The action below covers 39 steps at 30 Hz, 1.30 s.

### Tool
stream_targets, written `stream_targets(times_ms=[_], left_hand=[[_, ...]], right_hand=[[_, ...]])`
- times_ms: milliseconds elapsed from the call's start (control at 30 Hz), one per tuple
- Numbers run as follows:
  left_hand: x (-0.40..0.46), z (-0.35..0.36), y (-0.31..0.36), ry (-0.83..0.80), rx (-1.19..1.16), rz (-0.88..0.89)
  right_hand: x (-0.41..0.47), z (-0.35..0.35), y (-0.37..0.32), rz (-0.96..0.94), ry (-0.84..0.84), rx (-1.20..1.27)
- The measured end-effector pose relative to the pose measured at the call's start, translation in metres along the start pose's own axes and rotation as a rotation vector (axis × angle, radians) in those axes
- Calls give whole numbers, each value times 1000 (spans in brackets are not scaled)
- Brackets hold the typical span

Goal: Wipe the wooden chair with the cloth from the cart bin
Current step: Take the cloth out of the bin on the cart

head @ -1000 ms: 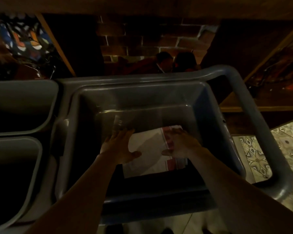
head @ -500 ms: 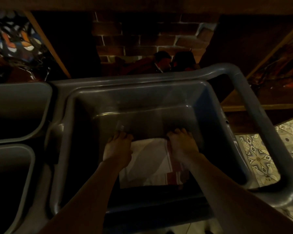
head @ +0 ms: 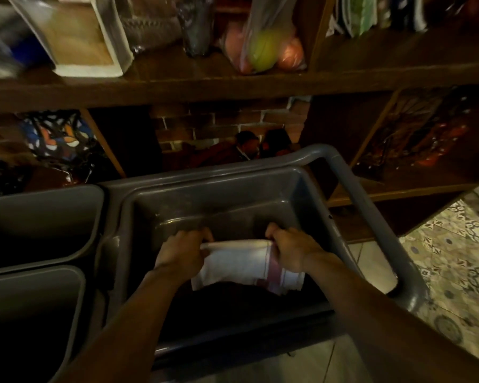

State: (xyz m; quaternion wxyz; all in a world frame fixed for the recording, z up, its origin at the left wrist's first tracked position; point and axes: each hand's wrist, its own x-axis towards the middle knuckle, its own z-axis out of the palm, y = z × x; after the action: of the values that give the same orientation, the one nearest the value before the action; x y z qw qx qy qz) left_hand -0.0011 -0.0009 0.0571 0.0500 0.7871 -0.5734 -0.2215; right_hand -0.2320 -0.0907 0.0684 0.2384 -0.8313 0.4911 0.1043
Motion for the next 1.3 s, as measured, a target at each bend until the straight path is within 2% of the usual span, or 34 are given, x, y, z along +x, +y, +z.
stream_targets(times_ms=[167,700,1067,1300], left_hand=[[-17,-53,18,94,-14,80],[-62,-214,68,431,12,234],[-66,-270,104,488,22,358],[-54,-256,158,434,-14,528]], right_hand=[[-31,-49,-13,-57,90,-35],[-102,-201,-65,-108,525,-100],[-136,-246,-63,-54,644,-131],[-177,-244,-21,130,680,-143]])
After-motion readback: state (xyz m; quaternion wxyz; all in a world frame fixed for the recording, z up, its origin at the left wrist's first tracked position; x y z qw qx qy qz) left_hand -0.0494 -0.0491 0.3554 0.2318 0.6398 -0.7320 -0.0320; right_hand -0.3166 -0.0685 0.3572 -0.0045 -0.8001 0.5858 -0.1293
